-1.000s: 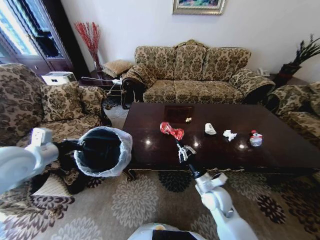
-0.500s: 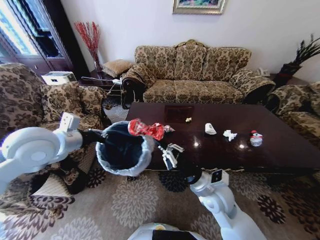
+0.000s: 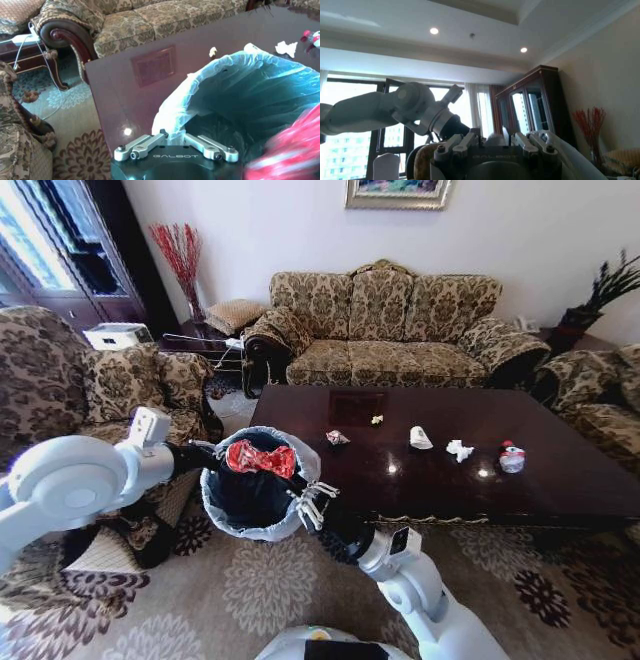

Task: Move to the front of the table and place the trash on the table into the trash bin.

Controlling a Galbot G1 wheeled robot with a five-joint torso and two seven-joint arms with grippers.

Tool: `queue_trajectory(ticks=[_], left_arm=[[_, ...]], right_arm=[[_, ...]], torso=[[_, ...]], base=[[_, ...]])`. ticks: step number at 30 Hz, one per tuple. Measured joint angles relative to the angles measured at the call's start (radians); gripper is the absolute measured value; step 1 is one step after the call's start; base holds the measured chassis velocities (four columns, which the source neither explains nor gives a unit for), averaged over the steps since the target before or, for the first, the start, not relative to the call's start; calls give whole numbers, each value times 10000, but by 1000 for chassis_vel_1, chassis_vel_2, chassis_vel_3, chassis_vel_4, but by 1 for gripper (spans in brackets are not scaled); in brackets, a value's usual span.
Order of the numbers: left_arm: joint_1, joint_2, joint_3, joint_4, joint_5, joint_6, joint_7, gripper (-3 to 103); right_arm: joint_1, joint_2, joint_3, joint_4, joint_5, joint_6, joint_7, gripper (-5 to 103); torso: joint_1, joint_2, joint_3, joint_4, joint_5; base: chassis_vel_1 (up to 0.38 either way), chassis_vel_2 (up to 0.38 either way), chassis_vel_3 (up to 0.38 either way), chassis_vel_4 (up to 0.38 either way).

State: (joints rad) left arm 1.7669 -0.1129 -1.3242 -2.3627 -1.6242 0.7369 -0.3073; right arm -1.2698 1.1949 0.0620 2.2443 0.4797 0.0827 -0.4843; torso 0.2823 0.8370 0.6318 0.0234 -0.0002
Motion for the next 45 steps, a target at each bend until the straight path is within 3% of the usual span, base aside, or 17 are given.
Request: queue_trajectory(ticks=[6, 11, 14, 16, 18, 20, 23, 24, 25, 28, 32, 37, 40, 45], left_arm=[[-11, -44, -72, -65, 38, -4, 60, 0], [4, -153, -61, 337, -159, -5, -85, 0], [61, -483, -143, 1288, -71, -8, -155, 0], [41, -568, -165, 1618, 5, -8, -187, 0], [-69, -713, -165, 2115, 181, -23, -272, 0], [-199, -893, -151, 2440, 312, -73, -341, 0], [-438, -1252, -139, 2754, 532, -138, -290, 0], [-631, -1666, -135, 2949, 886, -210, 35, 0], [-631, -1666, -135, 2949, 886, -210, 35, 0], [-665, -2638, -70, 2982, 1776, -359, 1079, 0], [-586, -3285, -126, 2667, 1923, -361, 1216, 0], [-383, -3482, -145, 2613, 2249, -403, 1709, 0], [-525, -3642, -162, 2500, 2281, -409, 1725, 0], [-691, -3650, -163, 2328, 2294, -419, 1743, 0]], right_arm=[[28, -191, 282, 395, 184, -70, -4, 51], [-309, -375, 705, 1039, 485, 26, -143, 61], [-1082, -604, 1414, 1824, 694, 243, 585, 78], [-1289, -550, 1708, 1883, 705, 324, 991, 83], [-1581, -189, 2178, 1750, 563, 503, 1785, 94], [-1789, 150, 2427, 1472, 391, 711, 2266, 97], [-2116, 595, 2748, 1146, 113, 877, 2867, 100], [-2480, 884, 3078, 1054, -10, 901, 3410, 100], [-2480, 884, 3078, 1054, -10, 901, 3410, 100], [-3289, 1435, 3491, 1423, -568, 858, 3991, 100], [-3444, 1892, 3466, 1775, -772, 633, 4183, 100], [-4339, 1537, 3722, 2286, -858, 736, 3960, 100], [-4282, 1332, 3772, 2283, -883, 774, 3985, 100], [-4194, 1294, 3819, 2278, -976, 473, 4127, 100]], torso=[[-1, 0, -1, 0, 3], [0, 0, 0, 0, 4], [-1, 1, 0, -3, -2], [-1, 1, -1, 4, -4], [-1, 1, -1, 2, -1], [0, 0, 0, 1, 0], [0, 0, 0, 2, 4], [0, 0, 0, 2, 3], [0, 0, 0, 2, 3], [-2, 2, -1, -2, -3], [0, 0, -1, 7, 2], [-2, 2, -2, -8, 1], [-1, 1, -1, 8, 1], [0, 1, 0, 1, 3]], base=[[0, 0, 0, 0], [0, 0, 0, 0], [0, 0, 0, 0], [0, 0, 0, 0], [0, 0, 0, 0], [0, 0, 0, 0], [0, 0, 0, 0], [0, 0, 0, 0], [0, 0, 0, 0], [0, 0, 0, 0], [0, 0, 0, 0], [0, 0, 0, 0], [0, 0, 0, 0], [0, 0, 0, 0]])
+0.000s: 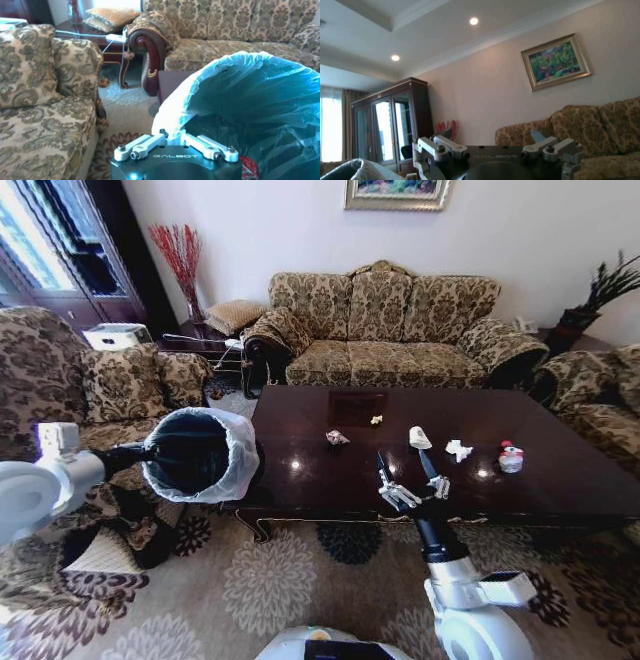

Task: Move to the front of the table and place the trash on the table into the trash bin.

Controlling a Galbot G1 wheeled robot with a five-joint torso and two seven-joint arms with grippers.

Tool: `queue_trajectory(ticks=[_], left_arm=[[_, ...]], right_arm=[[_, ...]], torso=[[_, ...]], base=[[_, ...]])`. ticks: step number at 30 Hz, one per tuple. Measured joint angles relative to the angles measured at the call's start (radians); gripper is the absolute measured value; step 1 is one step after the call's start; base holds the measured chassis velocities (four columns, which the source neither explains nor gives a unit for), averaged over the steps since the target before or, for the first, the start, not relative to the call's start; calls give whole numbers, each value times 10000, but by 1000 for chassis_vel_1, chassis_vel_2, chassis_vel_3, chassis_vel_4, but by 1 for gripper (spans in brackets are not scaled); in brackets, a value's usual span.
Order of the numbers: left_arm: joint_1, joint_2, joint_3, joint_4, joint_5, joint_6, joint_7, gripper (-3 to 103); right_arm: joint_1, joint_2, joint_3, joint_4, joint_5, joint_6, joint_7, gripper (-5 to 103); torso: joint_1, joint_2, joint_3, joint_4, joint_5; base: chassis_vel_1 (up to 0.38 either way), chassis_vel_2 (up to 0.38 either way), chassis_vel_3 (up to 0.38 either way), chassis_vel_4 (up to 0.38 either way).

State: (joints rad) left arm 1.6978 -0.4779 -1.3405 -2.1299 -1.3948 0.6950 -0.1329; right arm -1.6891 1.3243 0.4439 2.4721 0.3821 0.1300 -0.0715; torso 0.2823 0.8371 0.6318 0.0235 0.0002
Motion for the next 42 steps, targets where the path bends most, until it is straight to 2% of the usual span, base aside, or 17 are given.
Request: queue_trajectory(ticks=[2, 6, 12, 19, 27, 30, 36, 39, 42], left_arm=[[-186, 33, 2, -172, 17, 0, -56, 0], [-159, 244, -179, -648, 7, 31, -268, 0], [-36, 461, -421, -786, -23, 50, -282, 0], [-59, 76, -254, -1096, -29, 18, -307, 0], [-31, 145, -239, -1093, -33, 11, -290, 0], [14, 193, -245, -1121, -45, 8, -290, 0], [147, 209, -223, -1215, -46, 8, -324, 0], [325, 222, -240, -1328, -51, 9, -397, 0], [444, 238, -300, -1353, -56, 9, -402, 0]], right_arm=[[80, -112, 56, -95, -23, -499, 347, 100], [423, -79, 22, -587, 379, -856, 446, 100], [941, 15, -376, -1448, 334, -861, 335, 100], [1827, -106, -486, -2754, 287, -887, 327, 100], [2553, -69, -564, -3657, 242, -985, 407, 100], [2613, 62, -653, -3934, -52, -1263, 474, 100], [3512, 361, -831, -5095, -844, -1597, 766, 100], [4423, 501, -1306, -6021, -532, -2233, 1012, 100], [5074, 551, -1677, -6692, -329, -2487, 1085, 100]], torso=[[-1, 0, 0, -4, 0], [-1, 0, 0, -1, 0], [-1, 1, 0, 0, 0], [-3, 1, -1, 2, -4], [2, 0, 1, 3, 1], [7, -1, 3, -8, -5], [14, -6, 7, -6, 1], [-11, 0, -4, 7, -2], [-15, 3, -5, 11, 0]], base=[[0, 0, 0, 0], [0, 0, 0, 0], [-5, 9, 6, -5], [-90, 100, 103, -96], [-202, 218, 227, -211], [-236, 197, 217, -213], [-101, 81, 62, -104], [12, -8, -9, 19], [56, -29, -23, 59]])
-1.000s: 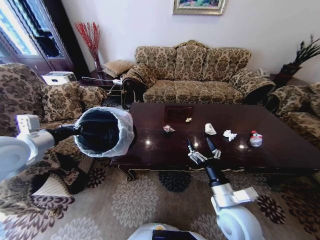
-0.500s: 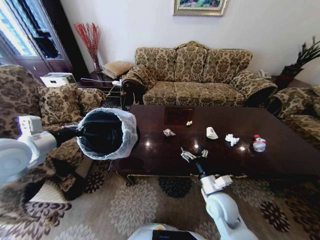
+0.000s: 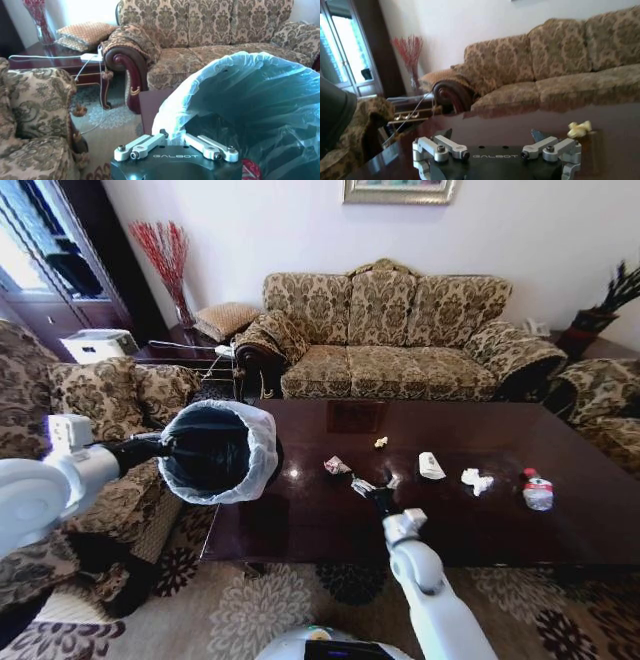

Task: Move to the front of the table and place the trash on the table into the trash bin.

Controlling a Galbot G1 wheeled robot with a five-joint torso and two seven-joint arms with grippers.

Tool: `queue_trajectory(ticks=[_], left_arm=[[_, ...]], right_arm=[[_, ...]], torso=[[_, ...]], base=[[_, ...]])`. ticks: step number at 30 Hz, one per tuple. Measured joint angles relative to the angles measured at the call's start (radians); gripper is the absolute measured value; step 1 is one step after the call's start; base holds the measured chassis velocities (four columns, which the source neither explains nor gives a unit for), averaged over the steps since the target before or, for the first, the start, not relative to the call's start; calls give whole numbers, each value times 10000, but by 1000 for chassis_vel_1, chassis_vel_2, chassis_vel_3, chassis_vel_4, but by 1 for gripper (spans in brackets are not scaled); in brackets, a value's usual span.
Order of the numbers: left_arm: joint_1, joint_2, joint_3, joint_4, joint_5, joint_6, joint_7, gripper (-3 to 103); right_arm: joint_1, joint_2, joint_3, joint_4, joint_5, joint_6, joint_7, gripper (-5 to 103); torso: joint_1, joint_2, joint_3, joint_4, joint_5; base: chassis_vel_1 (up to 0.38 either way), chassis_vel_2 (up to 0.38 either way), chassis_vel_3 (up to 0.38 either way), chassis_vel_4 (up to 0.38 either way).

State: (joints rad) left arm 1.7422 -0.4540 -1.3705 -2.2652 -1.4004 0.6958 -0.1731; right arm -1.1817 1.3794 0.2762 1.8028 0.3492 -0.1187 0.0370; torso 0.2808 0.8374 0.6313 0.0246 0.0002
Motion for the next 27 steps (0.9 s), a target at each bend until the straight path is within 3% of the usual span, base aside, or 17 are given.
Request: queue_trajectory(ticks=[8, 17, 19, 20, 21, 24, 27], left_arm=[[122, 70, 80, 108, 1, 0, -84, 0], [82, 262, 273, 266, -6, -16, -102, 0], [-2, 344, 367, 344, -36, -28, -92, 0], [-23, 384, 408, 390, -47, -35, -87, 0], [-23, 384, 408, 390, -47, -35, -87, 0], [-8, 519, 493, 532, -58, -46, -86, 0], [59, 634, 492, 628, -66, -56, -52, 0]], right_arm=[[1634, 465, -697, -2172, 11, -75, 119, 100], [2753, 1011, -1146, -4158, -260, 314, 40, 100], [2999, 1084, -1168, -4549, -350, 273, 4, 96], [3080, 1123, -1165, -4677, -383, 261, 9, 86], [3080, 1123, -1165, -4677, -383, 261, 9, 86], [3201, 1278, -1111, -4963, -422, 156, 8, 70], [3107, 1352, -1068, -5015, -456, 175, -25, 70]], torso=[[21, -4, 9, -18, -1], [12, -3, 6, -5, -5], [13, -3, 6, -10, -4], [14, -3, 6, -15, -4], [14, -3, 6, -15, -4], [15, -4, 6, -15, -2], [14, -3, 5, -10, -4]], base=[[8, -4, -5, 8], [0, 0, 0, 0], [0, 0, 0, 0], [0, 0, 0, 0], [0, 0, 0, 0], [0, 0, 0, 0], [0, 0, 0, 0]])
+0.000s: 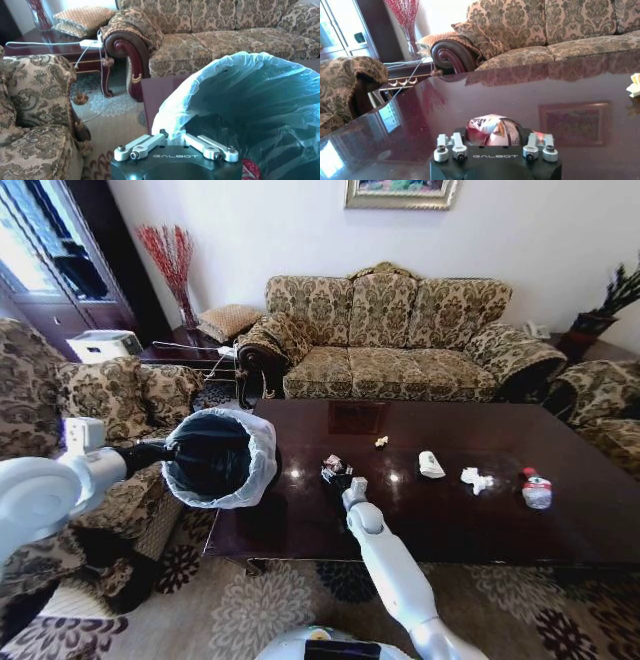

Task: Move to the front of the table and place the trash on the table into the trash bin.

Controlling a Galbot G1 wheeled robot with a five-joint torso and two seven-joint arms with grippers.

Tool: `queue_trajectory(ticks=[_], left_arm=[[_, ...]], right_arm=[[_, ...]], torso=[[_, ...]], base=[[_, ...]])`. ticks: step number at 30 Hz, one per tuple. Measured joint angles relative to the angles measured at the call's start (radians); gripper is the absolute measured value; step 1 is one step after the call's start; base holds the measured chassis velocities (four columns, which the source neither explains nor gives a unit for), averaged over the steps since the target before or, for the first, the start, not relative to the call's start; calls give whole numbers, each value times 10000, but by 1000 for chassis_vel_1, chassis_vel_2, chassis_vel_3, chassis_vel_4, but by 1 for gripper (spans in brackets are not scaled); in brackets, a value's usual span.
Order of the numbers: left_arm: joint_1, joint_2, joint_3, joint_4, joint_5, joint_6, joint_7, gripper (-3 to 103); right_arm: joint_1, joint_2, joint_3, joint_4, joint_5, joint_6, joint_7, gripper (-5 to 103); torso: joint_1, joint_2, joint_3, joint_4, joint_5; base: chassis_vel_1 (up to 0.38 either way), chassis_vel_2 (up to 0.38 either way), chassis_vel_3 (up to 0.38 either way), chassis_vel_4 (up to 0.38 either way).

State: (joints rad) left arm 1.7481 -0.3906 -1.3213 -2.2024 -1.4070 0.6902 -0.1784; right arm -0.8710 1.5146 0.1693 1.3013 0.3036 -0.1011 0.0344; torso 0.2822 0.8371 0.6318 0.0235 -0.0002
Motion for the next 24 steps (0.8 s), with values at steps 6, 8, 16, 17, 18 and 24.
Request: queue_trajectory(ticks=[6, 8, 16, 17, 18, 24], left_arm=[[-50, 44, 10, 37, -17, -17, 33, 0], [-54, 25, 10, 11, -18, -19, 40, 0], [-1, -59, -117, -343, -36, -20, 45, 0], [19, -43, -128, -366, -39, -21, 29, 0], [77, 14, -160, -393, -59, -20, -16, 0], [327, 486, -253, -338, -770, 102, -518, 0]], right_arm=[[-404, -14, -21, 359, -55, 7, -2, 37], [-513, -58, -32, 490, -58, -9, 9, 37], [-1558, -510, 145, 2033, 503, 892, -567, 16], [-1659, -564, 248, 2237, 555, 1206, -755, 13], [-1928, -745, 447, 2905, 838, 1730, -1165, 10], [-2655, -1598, 755, 6125, 2419, 2014, -2242, 10]], torso=[[0, 1, -1, -1, 3], [0, 0, -1, -1, 4], [0, -1, 3, 0, 6], [1, 0, 2, 1, 5], [1, -1, 2, 0, 4], [0, 0, 1, -2, -2]], base=[[0, 0, 0, 0], [0, 0, 0, 0], [0, 0, 0, 0], [0, 0, 0, 0], [0, 0, 0, 0], [0, 0, 0, 0]])
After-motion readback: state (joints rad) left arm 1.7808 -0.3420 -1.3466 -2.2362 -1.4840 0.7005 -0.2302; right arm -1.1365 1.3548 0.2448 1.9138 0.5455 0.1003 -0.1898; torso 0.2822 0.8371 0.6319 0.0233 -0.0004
